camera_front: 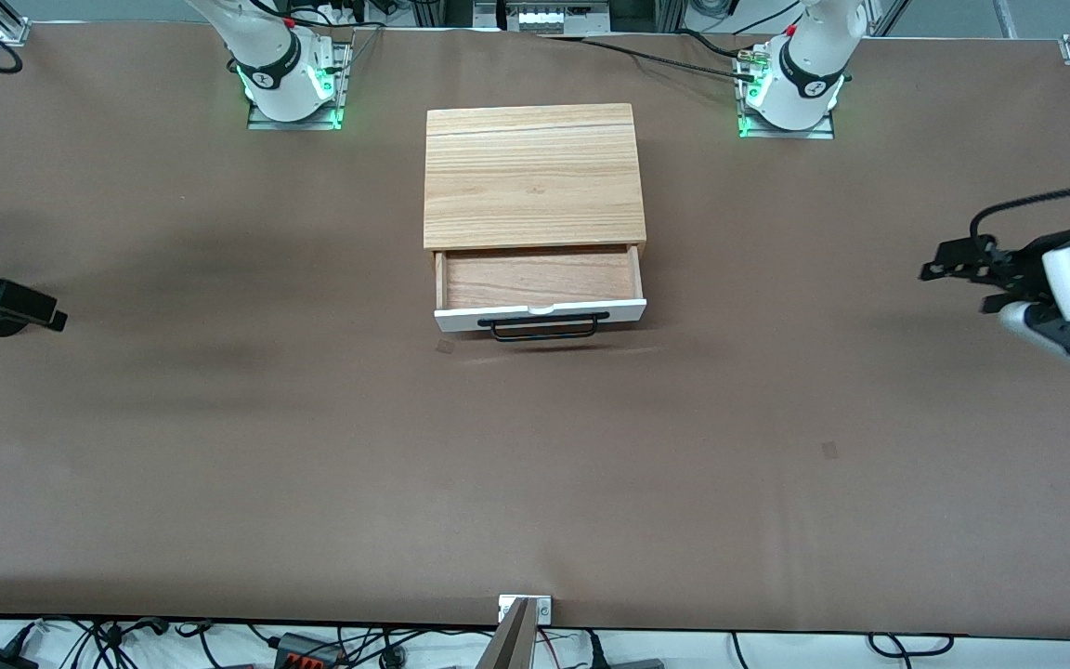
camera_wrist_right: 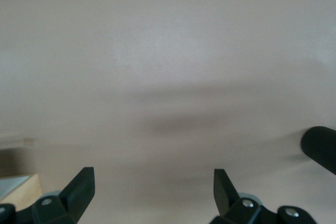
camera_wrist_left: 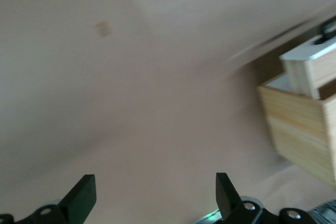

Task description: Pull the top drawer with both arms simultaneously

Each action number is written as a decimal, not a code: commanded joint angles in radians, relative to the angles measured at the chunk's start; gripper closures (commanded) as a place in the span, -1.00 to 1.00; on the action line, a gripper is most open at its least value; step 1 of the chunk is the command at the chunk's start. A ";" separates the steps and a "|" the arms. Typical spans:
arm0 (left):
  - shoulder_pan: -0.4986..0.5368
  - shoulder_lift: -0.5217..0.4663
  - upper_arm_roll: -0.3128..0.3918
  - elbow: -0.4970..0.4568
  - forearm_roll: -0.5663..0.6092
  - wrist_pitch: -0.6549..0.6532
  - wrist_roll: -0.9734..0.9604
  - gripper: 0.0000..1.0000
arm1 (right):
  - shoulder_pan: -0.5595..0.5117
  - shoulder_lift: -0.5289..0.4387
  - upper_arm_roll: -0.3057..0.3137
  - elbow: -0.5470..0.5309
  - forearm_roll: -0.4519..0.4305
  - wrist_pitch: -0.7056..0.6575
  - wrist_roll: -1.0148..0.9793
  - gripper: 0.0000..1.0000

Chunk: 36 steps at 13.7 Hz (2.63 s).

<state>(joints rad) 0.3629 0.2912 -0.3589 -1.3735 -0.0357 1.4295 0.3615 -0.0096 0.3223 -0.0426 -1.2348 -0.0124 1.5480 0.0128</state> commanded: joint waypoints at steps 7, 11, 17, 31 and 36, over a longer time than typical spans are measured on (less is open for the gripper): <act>-0.004 -0.075 -0.015 -0.027 0.091 0.017 -0.361 -1.00 | 0.005 -0.288 0.023 -0.429 -0.029 0.125 0.018 -1.00; 0.036 -0.177 -0.023 -0.203 0.082 0.113 -0.380 -1.00 | 0.005 -0.328 0.023 -0.494 -0.012 0.165 0.007 -1.00; 0.050 -0.236 -0.023 -0.288 0.048 0.167 -0.377 -1.00 | 0.013 -0.324 0.023 -0.477 -0.017 0.159 -0.037 -1.00; 0.064 -0.230 -0.023 -0.253 0.046 0.217 -0.375 -1.00 | -0.039 -0.331 0.056 -0.473 -0.014 0.152 -0.043 -1.00; -0.138 -0.236 0.160 -0.257 0.045 0.217 -0.389 -1.00 | -0.035 -0.333 0.058 -0.477 -0.009 0.187 -0.054 -1.00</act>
<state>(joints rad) 0.3346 0.0737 -0.3169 -1.6264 0.0236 1.6590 -0.0217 -0.0254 0.0120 -0.0004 -1.6947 -0.0341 1.7162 -0.0447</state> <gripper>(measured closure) 0.000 0.000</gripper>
